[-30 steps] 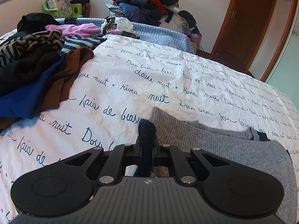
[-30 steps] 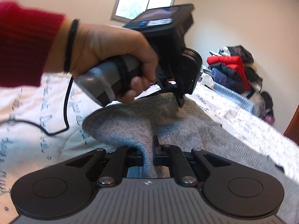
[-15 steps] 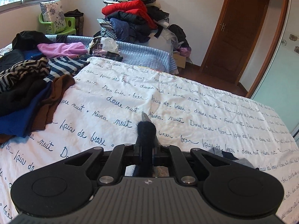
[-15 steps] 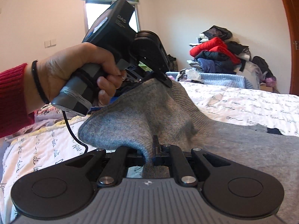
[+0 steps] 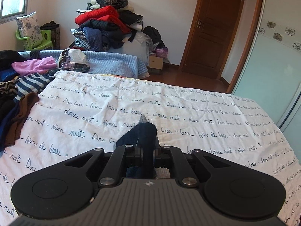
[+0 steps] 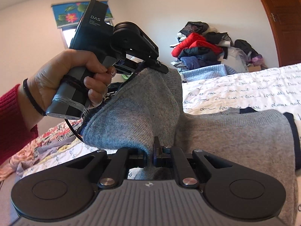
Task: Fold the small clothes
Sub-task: 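Lift the gripped sweater edge with both tools to fold it over, then carry the gripped edge over the sweater with both tools, laying it down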
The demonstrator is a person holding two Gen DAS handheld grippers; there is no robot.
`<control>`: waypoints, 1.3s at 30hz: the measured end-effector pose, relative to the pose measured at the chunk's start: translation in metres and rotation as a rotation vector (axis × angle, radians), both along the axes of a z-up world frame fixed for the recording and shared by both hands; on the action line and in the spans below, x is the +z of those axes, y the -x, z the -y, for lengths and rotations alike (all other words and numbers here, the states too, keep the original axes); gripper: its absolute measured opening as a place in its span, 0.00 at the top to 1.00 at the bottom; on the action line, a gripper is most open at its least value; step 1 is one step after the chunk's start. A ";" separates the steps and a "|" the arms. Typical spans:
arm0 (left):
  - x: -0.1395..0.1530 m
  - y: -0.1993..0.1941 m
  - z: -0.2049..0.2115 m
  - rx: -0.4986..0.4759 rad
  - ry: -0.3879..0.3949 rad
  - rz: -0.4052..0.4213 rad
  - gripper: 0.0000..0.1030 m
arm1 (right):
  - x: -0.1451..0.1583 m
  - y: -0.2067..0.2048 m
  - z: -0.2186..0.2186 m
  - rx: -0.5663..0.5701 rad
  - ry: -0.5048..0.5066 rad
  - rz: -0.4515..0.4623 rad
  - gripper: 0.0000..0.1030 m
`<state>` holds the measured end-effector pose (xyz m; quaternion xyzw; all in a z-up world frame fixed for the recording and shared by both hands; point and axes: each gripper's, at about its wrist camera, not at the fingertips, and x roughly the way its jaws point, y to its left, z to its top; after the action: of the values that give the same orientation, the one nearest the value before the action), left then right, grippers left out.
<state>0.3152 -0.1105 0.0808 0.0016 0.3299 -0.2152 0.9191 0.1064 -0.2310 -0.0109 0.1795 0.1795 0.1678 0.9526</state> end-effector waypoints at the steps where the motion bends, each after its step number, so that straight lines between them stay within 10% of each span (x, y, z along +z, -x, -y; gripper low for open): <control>1: -0.001 0.002 0.008 -0.013 -0.001 -0.001 0.91 | -0.001 0.002 0.005 -0.005 -0.016 -0.004 0.94; 25: -0.086 0.020 0.170 -0.210 -0.079 -0.152 0.91 | -0.053 0.044 0.105 -0.154 -0.375 -0.173 0.93; 39: -0.072 0.029 0.171 -0.245 -0.029 -0.124 0.66 | -0.064 0.058 0.123 -0.157 -0.380 -0.281 0.89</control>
<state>0.2859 -0.2817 0.0087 0.0415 0.3864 -0.3207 0.8638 0.0482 -0.3542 -0.0747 0.3903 0.2611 0.0973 0.8775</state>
